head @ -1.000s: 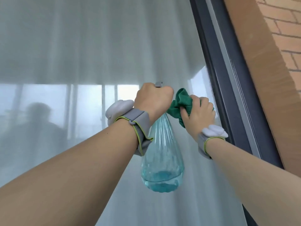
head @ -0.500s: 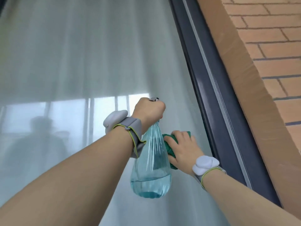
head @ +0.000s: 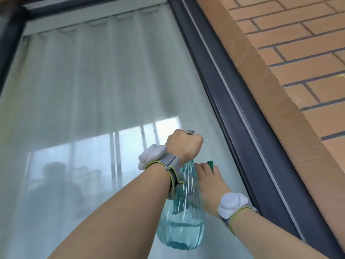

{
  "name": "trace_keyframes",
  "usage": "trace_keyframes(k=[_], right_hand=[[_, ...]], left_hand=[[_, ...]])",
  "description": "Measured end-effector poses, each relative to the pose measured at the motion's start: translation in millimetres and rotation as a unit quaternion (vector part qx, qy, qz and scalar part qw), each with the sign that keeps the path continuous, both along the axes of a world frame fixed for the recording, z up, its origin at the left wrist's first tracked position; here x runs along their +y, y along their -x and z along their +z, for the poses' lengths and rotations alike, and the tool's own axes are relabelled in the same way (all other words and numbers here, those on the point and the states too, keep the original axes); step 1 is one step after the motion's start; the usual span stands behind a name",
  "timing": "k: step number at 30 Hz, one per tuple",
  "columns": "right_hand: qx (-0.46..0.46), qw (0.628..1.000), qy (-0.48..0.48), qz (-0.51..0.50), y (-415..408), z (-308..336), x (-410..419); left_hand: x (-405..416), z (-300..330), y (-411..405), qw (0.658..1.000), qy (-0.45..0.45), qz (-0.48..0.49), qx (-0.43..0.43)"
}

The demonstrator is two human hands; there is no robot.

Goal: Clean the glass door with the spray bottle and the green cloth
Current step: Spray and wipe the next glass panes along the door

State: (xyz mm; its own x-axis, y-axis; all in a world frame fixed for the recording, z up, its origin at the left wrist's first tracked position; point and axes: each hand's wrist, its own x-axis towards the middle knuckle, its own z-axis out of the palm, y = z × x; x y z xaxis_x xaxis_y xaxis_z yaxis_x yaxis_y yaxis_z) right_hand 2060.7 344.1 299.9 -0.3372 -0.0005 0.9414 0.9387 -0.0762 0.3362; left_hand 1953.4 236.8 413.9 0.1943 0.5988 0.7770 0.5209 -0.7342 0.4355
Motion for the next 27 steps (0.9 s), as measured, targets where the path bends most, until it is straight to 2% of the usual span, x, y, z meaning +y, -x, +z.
trace_keyframes(k=[3, 6, 10, 15, 20, 23, 27], right_hand=[[-0.001, 0.999, -0.036, 0.022, 1.8, 5.7, -8.5], [0.086, 0.992, -0.042, 0.080, 0.3, 32.8, -18.9], [0.217, 0.976, 0.020, 0.018, -15.7, 96.1, -17.0], [0.280, 0.958, 0.067, 0.003, -50.1, 173.4, -30.8], [0.330, 0.941, 0.052, -0.051, -30.8, 160.2, -36.1], [0.378, 0.918, 0.111, -0.031, -23.9, 157.8, -44.3], [0.389, 0.912, 0.126, -0.007, -28.2, 176.0, -56.1]], left_hand=[[1.3, 3.8, 11.2, 1.000, 0.000, 0.011, -0.023], [-0.6, 12.9, 19.2, 0.998, -0.018, 0.016, -0.057], [-8.3, 28.5, 21.2, 0.997, -0.049, 0.020, -0.057], [-18.4, 51.3, 25.4, 0.994, -0.070, 0.039, -0.068], [-12.7, 53.8, 32.2, 0.994, -0.075, 0.034, -0.078], [-5.8, 50.1, 33.7, 0.994, -0.073, 0.038, -0.075], [-2.5, 51.7, 39.6, 0.993, -0.085, 0.046, -0.069]])
